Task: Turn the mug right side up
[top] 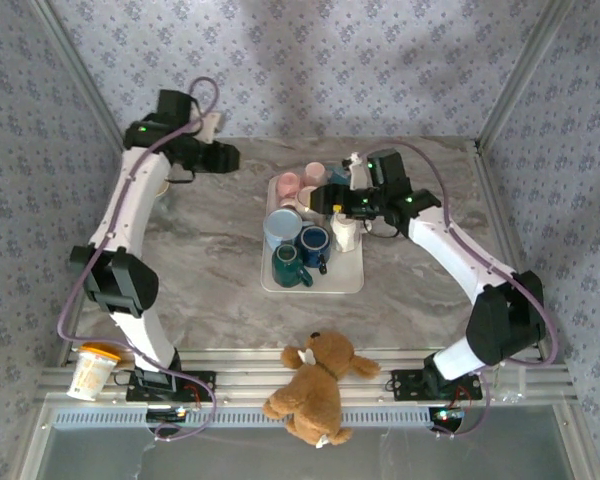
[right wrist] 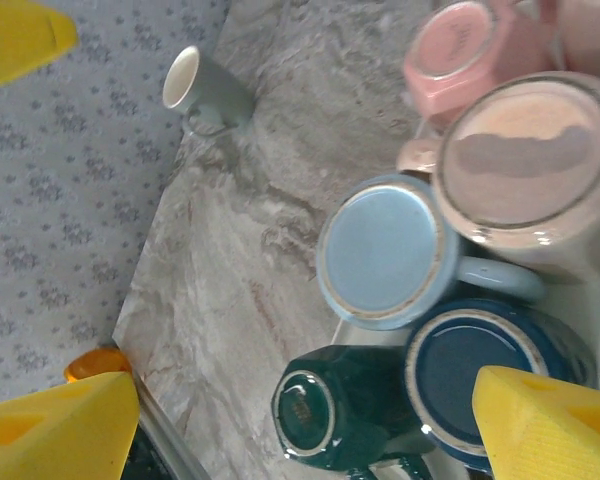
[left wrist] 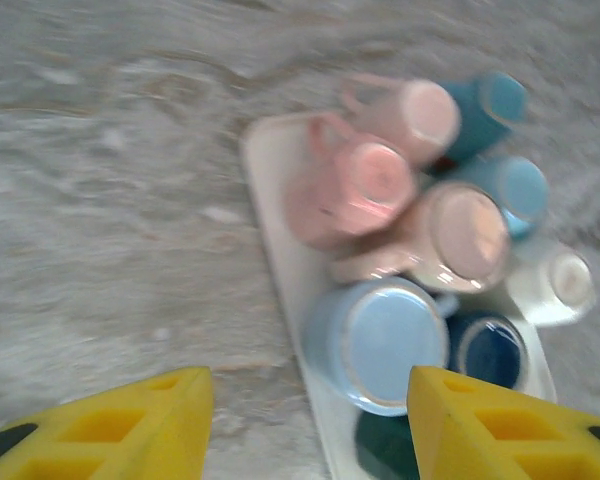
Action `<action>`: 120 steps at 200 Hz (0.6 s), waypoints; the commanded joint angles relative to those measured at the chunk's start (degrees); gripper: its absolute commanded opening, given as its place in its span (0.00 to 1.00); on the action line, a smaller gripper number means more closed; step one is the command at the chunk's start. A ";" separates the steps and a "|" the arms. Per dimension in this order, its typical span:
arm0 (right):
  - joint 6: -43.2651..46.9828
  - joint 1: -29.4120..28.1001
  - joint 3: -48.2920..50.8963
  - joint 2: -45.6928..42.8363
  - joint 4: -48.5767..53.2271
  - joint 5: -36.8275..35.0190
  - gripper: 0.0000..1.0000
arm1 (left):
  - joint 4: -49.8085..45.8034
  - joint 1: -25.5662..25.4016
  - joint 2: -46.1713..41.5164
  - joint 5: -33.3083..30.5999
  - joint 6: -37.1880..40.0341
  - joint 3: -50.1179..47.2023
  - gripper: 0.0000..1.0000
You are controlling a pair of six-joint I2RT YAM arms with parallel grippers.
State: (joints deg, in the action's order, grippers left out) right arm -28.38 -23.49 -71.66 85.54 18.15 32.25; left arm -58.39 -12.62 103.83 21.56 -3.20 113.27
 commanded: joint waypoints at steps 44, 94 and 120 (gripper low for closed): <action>-3.87 4.81 6.48 -5.75 -1.89 -0.85 0.92 | 0.18 -6.71 -0.95 5.52 3.14 -6.81 0.59; -2.74 7.07 10.46 -10.02 1.39 -1.07 0.92 | 2.77 -10.60 -9.47 7.90 4.23 -19.75 0.61; -2.91 8.50 11.78 -11.00 2.00 -0.80 0.92 | 6.19 -13.67 -13.90 7.01 5.49 -26.66 0.62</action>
State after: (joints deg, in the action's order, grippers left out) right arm -31.11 -16.23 -61.19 76.12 18.20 31.66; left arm -55.96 -23.64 95.57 27.86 -0.16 90.67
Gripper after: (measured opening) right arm 0.921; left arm 0.619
